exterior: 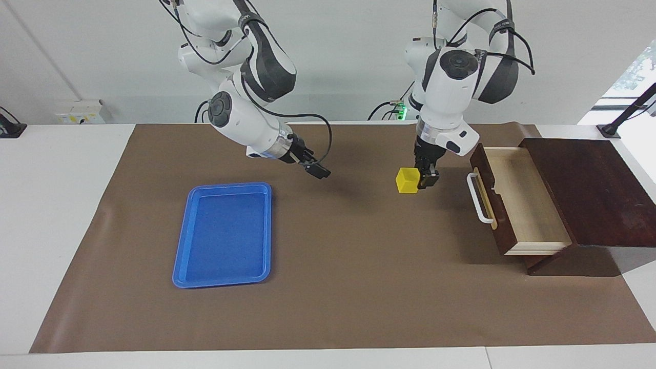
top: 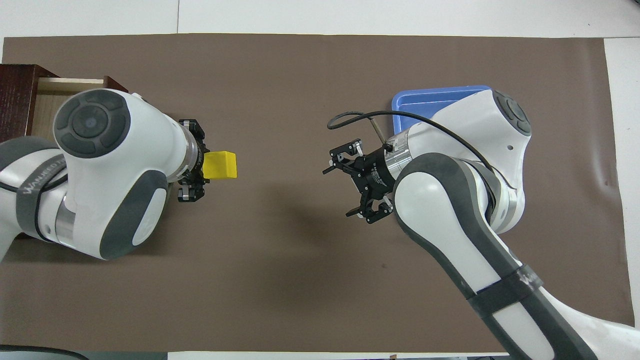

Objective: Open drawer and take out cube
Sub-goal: 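Lift the cube with the left gripper while the right gripper approaches, then grasp the yellow cube with the right gripper from the left gripper, then carry the cube to the tray with the right gripper while the left gripper withdraws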

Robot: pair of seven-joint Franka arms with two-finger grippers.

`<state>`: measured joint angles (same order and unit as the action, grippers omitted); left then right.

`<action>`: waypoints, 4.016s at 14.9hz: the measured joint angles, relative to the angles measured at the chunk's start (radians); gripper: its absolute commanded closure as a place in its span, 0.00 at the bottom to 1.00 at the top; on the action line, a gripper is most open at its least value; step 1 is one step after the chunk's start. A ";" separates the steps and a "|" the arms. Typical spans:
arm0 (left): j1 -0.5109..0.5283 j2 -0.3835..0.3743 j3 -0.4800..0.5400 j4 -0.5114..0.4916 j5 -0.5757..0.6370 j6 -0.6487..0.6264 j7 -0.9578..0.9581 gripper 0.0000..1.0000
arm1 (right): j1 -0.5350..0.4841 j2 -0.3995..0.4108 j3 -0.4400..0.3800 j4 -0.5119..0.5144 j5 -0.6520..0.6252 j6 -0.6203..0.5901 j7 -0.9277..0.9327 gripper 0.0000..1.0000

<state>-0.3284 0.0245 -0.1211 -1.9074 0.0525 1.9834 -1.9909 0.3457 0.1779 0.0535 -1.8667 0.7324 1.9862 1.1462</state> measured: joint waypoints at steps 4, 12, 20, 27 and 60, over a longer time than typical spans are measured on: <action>-0.051 -0.025 -0.001 -0.034 -0.016 0.025 -0.142 1.00 | 0.052 0.066 0.000 0.009 0.028 0.101 0.067 0.00; -0.109 -0.024 0.000 -0.046 -0.042 0.035 -0.222 1.00 | 0.102 0.186 0.000 0.135 0.110 0.155 0.161 0.00; -0.126 -0.018 0.000 -0.054 -0.042 0.039 -0.229 1.00 | 0.177 0.188 -0.001 0.145 0.110 0.191 0.201 0.00; -0.126 -0.018 0.001 -0.055 -0.042 0.040 -0.230 1.00 | 0.194 0.189 -0.001 0.150 0.110 0.191 0.221 0.00; 0.249 0.016 0.039 -0.065 0.029 0.047 0.308 0.00 | -0.037 0.205 -0.017 0.222 0.135 0.082 0.242 1.00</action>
<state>-0.0794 0.0400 -0.0824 -1.9728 0.0813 2.0302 -1.6828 0.3089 0.3826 0.0370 -1.6443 0.8673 2.0686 1.3878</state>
